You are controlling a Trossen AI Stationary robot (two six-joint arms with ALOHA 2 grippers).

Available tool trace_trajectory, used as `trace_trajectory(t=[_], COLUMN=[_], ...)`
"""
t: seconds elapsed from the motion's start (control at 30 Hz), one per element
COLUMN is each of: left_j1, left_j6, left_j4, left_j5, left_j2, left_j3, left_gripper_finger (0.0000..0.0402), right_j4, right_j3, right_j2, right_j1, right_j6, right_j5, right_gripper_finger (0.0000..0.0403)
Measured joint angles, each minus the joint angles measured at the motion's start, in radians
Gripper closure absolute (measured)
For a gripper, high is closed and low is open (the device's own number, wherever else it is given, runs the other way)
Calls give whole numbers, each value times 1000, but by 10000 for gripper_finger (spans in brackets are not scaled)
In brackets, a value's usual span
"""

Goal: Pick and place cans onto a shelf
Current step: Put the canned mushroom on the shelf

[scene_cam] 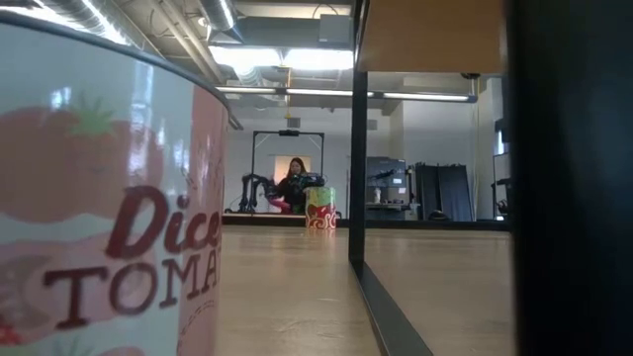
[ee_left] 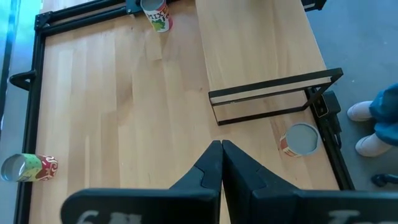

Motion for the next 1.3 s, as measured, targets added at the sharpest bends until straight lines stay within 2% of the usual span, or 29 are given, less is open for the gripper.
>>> trace_trajectory(t=[0.6,0.8,0.97,1.3], left_j1=[0,0,1,1], left_j6=[0,0,0,0], left_j4=[7,8,8,8], left_j5=[0,0,0,0], left_j2=[0,0,0,0], left_j3=[0,0,0,0], left_gripper_finger=[402,402,402,402], right_j4=[-136,-122,-5,-58], right_j3=[0,39,108,113], right_j2=[0,0,0,0], right_j1=[80,80,80,90], right_j6=[188,177,102,169], right_j5=[-49,7,89,79], right_gripper_finger=[400,400,400,400])
